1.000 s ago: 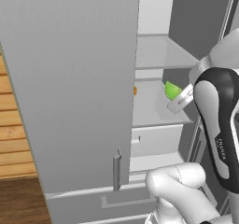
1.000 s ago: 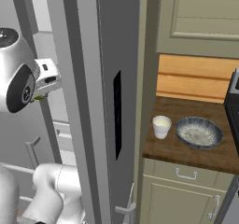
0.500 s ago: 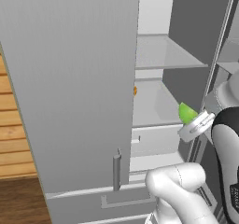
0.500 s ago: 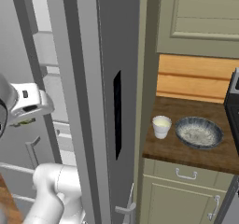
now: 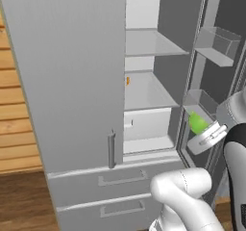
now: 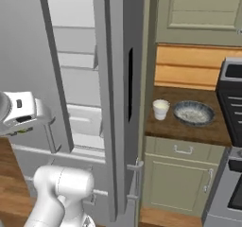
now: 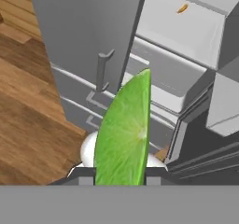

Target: Grab a lemon wedge from the fridge and one ice cube from the ice bowl, and put them in the glass of lemonade.

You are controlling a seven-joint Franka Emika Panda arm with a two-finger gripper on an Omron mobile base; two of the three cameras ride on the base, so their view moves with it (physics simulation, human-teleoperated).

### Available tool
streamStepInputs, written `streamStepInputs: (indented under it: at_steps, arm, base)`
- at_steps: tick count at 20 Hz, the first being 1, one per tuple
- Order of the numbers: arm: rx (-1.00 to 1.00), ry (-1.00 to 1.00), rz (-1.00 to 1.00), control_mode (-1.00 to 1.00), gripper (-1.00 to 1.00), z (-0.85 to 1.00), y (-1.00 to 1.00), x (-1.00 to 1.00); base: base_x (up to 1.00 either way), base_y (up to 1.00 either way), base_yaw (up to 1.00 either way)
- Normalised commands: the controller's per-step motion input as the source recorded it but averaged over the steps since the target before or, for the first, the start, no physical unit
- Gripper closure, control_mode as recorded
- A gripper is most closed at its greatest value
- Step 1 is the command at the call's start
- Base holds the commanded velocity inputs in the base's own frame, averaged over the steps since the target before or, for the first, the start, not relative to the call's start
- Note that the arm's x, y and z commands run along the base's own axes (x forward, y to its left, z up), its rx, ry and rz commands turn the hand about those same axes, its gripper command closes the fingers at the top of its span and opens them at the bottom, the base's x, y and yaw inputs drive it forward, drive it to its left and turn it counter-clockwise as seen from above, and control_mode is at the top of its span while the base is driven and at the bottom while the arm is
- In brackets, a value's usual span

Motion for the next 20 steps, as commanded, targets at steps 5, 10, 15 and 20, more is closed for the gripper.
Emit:
streamStepInputs:
  at_steps: [5, 10, 15, 20]
  arm:
    - [0.00, 0.00, 0.00, 1.00, 1.00, 0.00, 0.00, 0.00]
    - [0.00, 0.00, 0.00, 1.00, 1.00, 0.00, 0.00, 0.00]
    - [0.00, 0.00, 0.00, 1.00, 1.00, 0.00, 0.00, 0.00]
    - [0.00, 0.00, 0.00, 1.00, 1.00, 0.00, 0.00, 0.00]
  base:
    - [-0.77, -0.03, -0.13]
    - [-0.28, -0.51, -0.10]
    - [-0.36, -0.69, -0.11]
    - [-0.50, -0.67, -0.15]
